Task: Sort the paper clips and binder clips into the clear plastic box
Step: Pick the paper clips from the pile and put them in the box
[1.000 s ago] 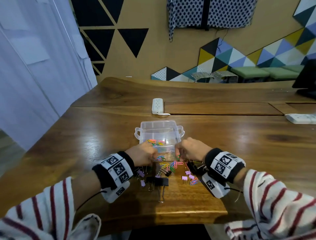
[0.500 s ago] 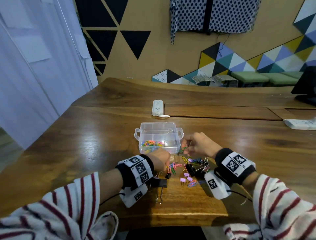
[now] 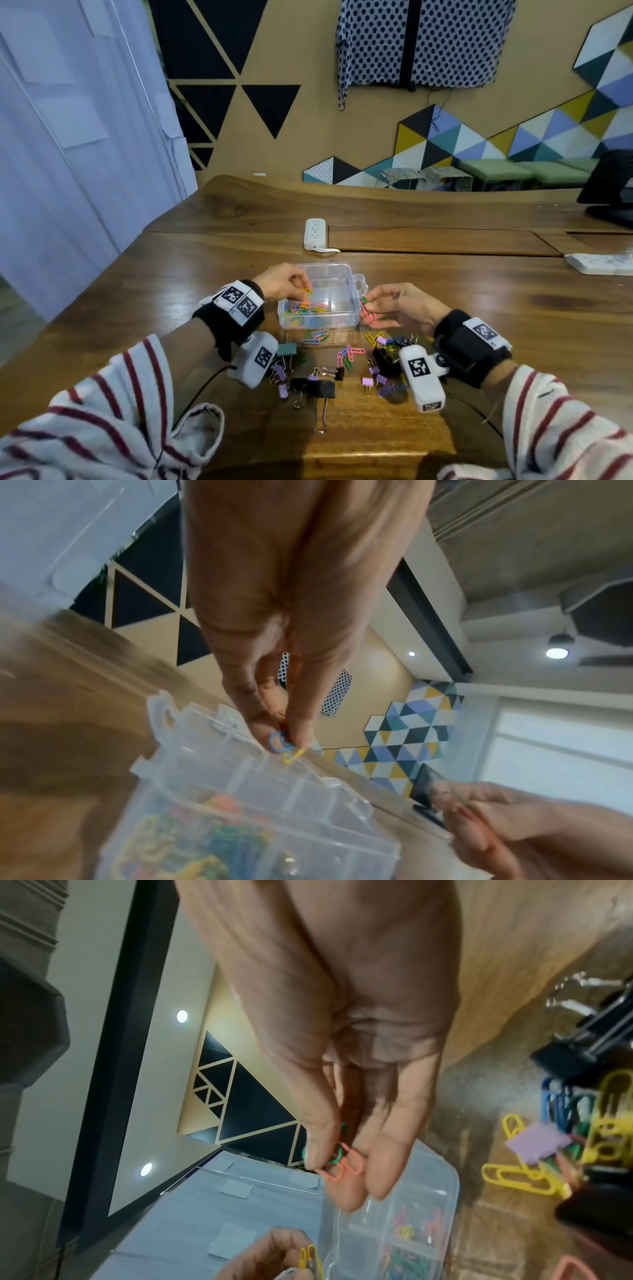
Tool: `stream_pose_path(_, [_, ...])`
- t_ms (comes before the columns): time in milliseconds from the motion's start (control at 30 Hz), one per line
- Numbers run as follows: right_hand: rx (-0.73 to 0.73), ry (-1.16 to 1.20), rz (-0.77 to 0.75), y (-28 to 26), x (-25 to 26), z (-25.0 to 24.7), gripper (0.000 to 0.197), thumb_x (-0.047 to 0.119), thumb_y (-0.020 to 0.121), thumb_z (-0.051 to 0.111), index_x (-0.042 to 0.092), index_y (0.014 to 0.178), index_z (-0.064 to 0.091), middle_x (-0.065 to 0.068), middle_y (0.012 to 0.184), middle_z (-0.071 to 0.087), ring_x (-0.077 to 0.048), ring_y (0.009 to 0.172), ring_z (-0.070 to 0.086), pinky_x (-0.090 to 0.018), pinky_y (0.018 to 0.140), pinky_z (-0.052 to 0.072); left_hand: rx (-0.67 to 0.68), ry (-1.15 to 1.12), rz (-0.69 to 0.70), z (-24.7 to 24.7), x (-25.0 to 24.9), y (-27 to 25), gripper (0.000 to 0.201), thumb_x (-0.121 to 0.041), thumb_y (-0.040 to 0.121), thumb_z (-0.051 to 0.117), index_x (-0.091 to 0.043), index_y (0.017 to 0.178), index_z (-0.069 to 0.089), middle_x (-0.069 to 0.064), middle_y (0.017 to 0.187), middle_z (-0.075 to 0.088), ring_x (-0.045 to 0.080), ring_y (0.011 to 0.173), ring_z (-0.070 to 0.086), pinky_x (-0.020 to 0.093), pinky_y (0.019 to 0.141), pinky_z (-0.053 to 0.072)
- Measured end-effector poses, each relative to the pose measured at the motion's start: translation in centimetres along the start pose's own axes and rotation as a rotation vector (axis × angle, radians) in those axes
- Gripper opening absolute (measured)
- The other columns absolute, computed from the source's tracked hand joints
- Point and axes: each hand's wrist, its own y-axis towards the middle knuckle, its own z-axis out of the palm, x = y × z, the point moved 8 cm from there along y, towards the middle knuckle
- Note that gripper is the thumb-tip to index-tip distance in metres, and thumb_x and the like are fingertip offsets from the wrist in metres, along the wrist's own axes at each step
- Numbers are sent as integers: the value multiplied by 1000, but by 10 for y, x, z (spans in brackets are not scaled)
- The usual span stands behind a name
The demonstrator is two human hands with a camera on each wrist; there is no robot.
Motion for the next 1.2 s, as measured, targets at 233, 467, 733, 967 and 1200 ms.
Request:
stream_pose_path(233, [-23, 15, 43, 21, 11, 14, 9, -2, 86, 55, 3, 81, 61, -12, 74, 71, -18, 65, 67, -23, 56, 58, -100, -131, -134, -5, 29, 5, 22, -1, 91, 50, 5, 107, 64, 11, 96, 65, 11, 71, 63, 12, 64, 52])
stream_pose_path(467, [-79, 59, 14, 52, 31, 53, 10, -7, 90, 45, -2, 89, 54, -16, 80, 58, -20, 66, 63, -23, 54, 56, -248, -139, -25, -16, 17, -18, 29, 8, 91, 39, 5, 105, 65, 16, 99, 67, 16, 86, 63, 14, 71, 50])
stream_pose_path(733, [-191, -958, -226, 34, 54, 79, 26, -3, 89, 43, 1, 105, 63, -16, 104, 68, -20, 88, 61, -33, 89, 50, 93, 247, 28, 51, -8, -28, 27, 6, 88, 45, 5, 109, 62, 17, 97, 67, 15, 76, 57, 22, 74, 47])
stream_pose_path(967, [-106, -1431, -97, -7, 13, 64, 19, 23, 90, 52, 15, 106, 59, -8, 111, 63, -26, 102, 60, -34, 85, 47, 182, 742, 49, 91, -11, -18, 45, 4, 86, 51, -7, 130, 46, 21, 126, 49, 36, 117, 50, 43, 94, 44])
stream_pose_path(1200, [-64, -1481, 44, 2, -17, 78, 56, 36, 80, 65, 8, 123, 44, -13, 129, 50, -29, 119, 50, -36, 95, 42, 123, 587, 2, 96, -16, -15, 33, 0, 84, 55, -5, 117, 53, 18, 120, 49, 34, 111, 54, 43, 93, 46])
